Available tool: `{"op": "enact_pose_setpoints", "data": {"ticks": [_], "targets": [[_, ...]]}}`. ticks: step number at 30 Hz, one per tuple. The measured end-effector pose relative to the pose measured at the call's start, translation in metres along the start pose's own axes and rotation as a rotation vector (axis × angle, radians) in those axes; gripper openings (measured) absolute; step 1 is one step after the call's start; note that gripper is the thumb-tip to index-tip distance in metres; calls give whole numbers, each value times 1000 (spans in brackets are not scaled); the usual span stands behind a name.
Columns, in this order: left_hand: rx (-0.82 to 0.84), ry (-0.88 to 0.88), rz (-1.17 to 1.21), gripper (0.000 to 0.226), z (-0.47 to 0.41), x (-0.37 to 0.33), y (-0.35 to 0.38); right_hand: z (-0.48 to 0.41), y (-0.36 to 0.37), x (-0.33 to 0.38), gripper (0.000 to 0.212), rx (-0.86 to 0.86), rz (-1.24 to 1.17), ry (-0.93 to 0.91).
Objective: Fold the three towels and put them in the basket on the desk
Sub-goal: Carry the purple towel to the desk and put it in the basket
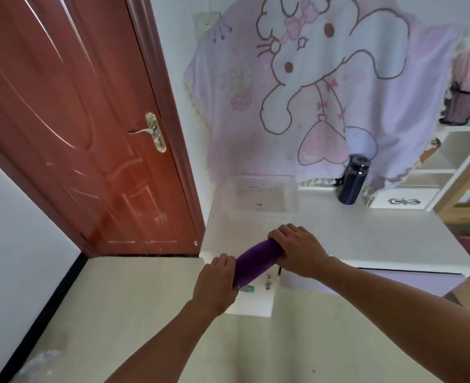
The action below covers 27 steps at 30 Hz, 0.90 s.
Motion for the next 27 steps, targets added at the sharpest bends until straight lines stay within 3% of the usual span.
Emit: {"op": "enact_pose_setpoints", "data": {"ticks": [9, 21, 24, 27], "targets": [[64, -110, 205, 52, -158, 38, 23, -152, 32, -95, 51, 99, -160, 97], [164, -528, 654, 52, -339, 70, 74, -350, 101, -204, 56, 299, -407, 149], [240, -600, 653, 51, -354, 78, 90, -378, 130, -202, 56, 411, -362, 130], [310, -617, 508, 50, -363, 92, 106, -400, 167, -199, 49, 543, -305, 97]]}}
Point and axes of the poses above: each hand's wrist, its own z-axis away from the middle knuckle, its own y-axis out of the palm, x = y × z, the point moved 3 cm from there along -z, towards the middle knuckle
